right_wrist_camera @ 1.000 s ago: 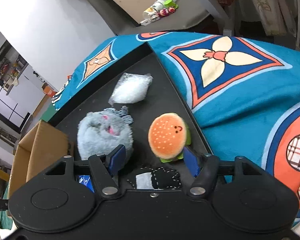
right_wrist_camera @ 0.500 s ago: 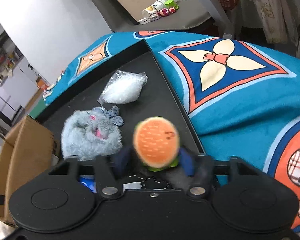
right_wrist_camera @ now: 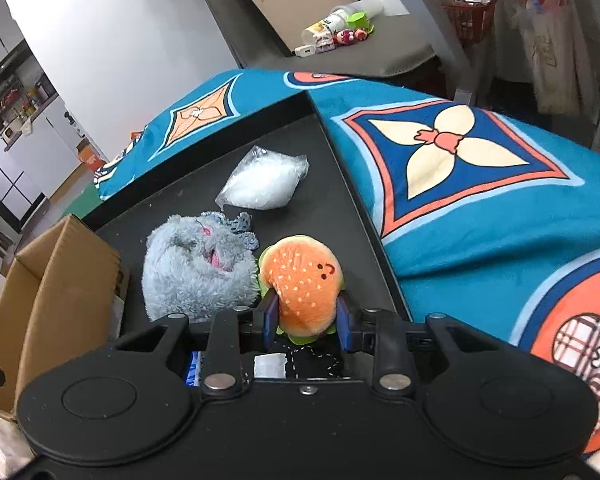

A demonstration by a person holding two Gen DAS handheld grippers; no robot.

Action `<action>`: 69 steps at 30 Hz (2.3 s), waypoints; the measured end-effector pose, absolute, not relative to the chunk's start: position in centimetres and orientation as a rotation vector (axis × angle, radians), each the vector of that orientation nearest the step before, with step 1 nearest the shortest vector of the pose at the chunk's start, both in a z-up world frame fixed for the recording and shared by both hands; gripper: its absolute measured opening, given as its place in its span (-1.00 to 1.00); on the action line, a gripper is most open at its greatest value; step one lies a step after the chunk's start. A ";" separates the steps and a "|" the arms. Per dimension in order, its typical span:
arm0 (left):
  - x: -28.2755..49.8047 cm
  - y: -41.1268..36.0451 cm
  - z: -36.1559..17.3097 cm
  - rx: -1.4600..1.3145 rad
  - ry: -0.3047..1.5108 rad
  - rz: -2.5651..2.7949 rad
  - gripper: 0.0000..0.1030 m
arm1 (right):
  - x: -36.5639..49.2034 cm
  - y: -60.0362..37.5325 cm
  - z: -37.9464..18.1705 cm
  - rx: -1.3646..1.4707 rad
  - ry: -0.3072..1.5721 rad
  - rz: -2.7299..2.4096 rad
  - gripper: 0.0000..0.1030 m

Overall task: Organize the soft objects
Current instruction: 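Carry the burger plush with the right gripper into the box and release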

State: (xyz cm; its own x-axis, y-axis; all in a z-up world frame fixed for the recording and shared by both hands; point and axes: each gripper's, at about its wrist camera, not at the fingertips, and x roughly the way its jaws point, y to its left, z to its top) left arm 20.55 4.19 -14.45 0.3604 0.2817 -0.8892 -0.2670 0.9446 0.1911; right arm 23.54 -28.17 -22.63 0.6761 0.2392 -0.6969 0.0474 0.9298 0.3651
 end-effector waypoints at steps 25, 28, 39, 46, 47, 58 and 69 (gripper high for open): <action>18.3 7.0 -13.0 -0.113 1.054 0.305 0.52 | 20.3 -24.4 -16.6 0.256 0.780 0.132 -0.44; 18.2 7.1 -13.0 -0.118 1.048 0.299 0.51 | 20.4 -23.7 -15.9 0.247 0.770 0.140 -0.44; 18.3 7.9 -13.5 -0.172 1.044 0.272 0.39 | 20.9 -20.5 -13.9 0.215 0.754 0.177 -0.43; 18.6 8.9 -14.2 -0.222 1.058 0.251 0.27 | 21.6 -17.5 -12.6 0.199 0.741 0.231 -0.43; 18.6 9.2 -14.4 -0.233 1.060 0.249 0.20 | 21.8 -17.0 -12.4 0.195 0.740 0.240 -0.43; 19.5 10.9 -16.2 -0.325 1.095 0.219 -0.34 | 23.1 -12.0 -11.5 0.161 0.735 0.315 -0.43; 19.5 12.0 -16.8 -0.368 1.093 0.228 -0.75 | 23.9 -8.8 -11.7 0.152 0.737 0.371 -0.30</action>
State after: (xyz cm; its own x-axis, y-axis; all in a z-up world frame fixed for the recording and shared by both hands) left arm 19.48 11.97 -16.82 0.4456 -0.0001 -0.8952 -0.3582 0.9164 -0.1784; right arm 23.92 -8.82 -11.66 0.6792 0.3816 -0.6270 -0.2757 0.9243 0.2639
